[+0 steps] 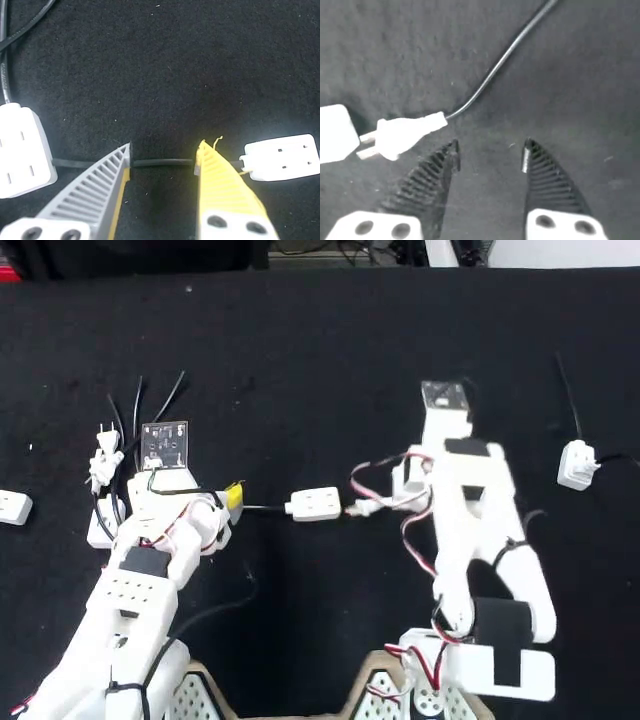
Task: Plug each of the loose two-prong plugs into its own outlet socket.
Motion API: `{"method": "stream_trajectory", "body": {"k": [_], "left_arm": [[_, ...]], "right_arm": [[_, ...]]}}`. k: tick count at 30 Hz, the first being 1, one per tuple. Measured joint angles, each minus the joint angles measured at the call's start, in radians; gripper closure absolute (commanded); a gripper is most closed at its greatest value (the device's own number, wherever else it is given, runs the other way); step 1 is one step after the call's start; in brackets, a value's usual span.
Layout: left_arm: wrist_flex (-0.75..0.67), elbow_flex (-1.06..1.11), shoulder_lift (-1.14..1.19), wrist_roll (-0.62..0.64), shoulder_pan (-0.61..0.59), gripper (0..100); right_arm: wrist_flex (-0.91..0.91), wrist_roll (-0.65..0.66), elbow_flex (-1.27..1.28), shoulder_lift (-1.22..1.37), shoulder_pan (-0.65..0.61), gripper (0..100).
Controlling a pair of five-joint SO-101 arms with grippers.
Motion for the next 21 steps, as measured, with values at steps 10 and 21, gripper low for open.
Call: {"method": "stream_trajectory", "body": {"k": [10,21], "left_arm": [[0.000,0.000,0.000,-0.006,0.000,79],[0.000,0.000,0.000,-0.006,0.000,79]], "right_arm": [[0.118,0.919,-0.110,0.009,-0.025,80.1],[-0.014,1.146,0.032,0.009,-0.216,80.1]]}}
